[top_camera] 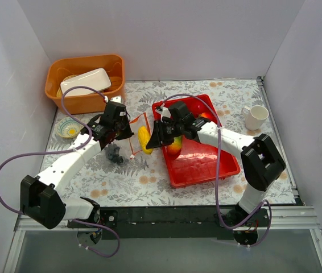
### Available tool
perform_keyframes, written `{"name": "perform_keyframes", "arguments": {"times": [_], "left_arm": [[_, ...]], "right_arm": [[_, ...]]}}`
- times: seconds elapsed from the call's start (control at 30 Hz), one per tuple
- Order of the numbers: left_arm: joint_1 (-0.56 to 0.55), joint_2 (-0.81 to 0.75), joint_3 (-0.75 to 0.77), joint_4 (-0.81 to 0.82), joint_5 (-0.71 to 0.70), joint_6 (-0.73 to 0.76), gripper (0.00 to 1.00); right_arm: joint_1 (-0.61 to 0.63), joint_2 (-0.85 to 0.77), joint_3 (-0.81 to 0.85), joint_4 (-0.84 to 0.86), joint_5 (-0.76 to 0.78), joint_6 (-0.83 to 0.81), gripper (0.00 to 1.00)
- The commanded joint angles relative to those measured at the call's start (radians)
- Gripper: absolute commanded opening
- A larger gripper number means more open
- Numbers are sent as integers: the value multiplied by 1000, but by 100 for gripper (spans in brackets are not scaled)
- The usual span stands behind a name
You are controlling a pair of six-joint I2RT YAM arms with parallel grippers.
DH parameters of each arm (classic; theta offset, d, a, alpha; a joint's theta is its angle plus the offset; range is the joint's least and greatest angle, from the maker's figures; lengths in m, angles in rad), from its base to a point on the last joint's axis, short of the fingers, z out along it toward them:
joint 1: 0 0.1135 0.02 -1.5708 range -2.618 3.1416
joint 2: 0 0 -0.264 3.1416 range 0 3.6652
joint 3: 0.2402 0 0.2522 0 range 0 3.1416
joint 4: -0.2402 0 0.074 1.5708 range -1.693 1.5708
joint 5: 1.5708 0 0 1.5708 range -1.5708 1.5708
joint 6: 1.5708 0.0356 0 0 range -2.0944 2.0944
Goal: Place the food in the zip-top bag and seal the zipper
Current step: Place the fake fruit in the zipper food storage bag.
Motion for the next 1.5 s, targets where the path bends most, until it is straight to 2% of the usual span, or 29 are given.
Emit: {"name": "perform_keyframes", "arguments": {"times": [0.0,0.2,0.33,0.43,0.53,0.7,0.83,0.9,0.97,1.03,1.13,1.47], "left_arm": [[3,-37,16,-3,30,18,0],[3,-37,12,6,94,56,0],[3,-54,11,14,145,76,0],[3,-56,11,16,211,84,0],[3,-62,11,13,217,82,0],[3,-72,32,0,177,69,0],[3,-78,58,-21,113,32,0],[3,-77,66,-23,84,19,0],[3,-77,69,-35,64,1,0],[3,-79,72,-46,33,-10,0],[3,-88,74,-64,-11,-33,1],[6,-148,92,-84,-123,-51,5]], "right_arm": [[3,54,102,43,-51,25,1],[1,161,225,44,-106,99,1],[1,235,328,-22,-101,143,1],[1,250,323,58,-141,221,1],[3,253,305,127,-158,264,1],[23,273,338,86,-177,199,2],[43,321,429,-49,-187,107,9],[61,331,456,-86,-186,62,24],[81,324,455,-89,-172,38,48],[83,292,432,-109,-128,18,55],[75,217,339,-40,-80,22,76],[28,28,158,4,52,30,77]]}}
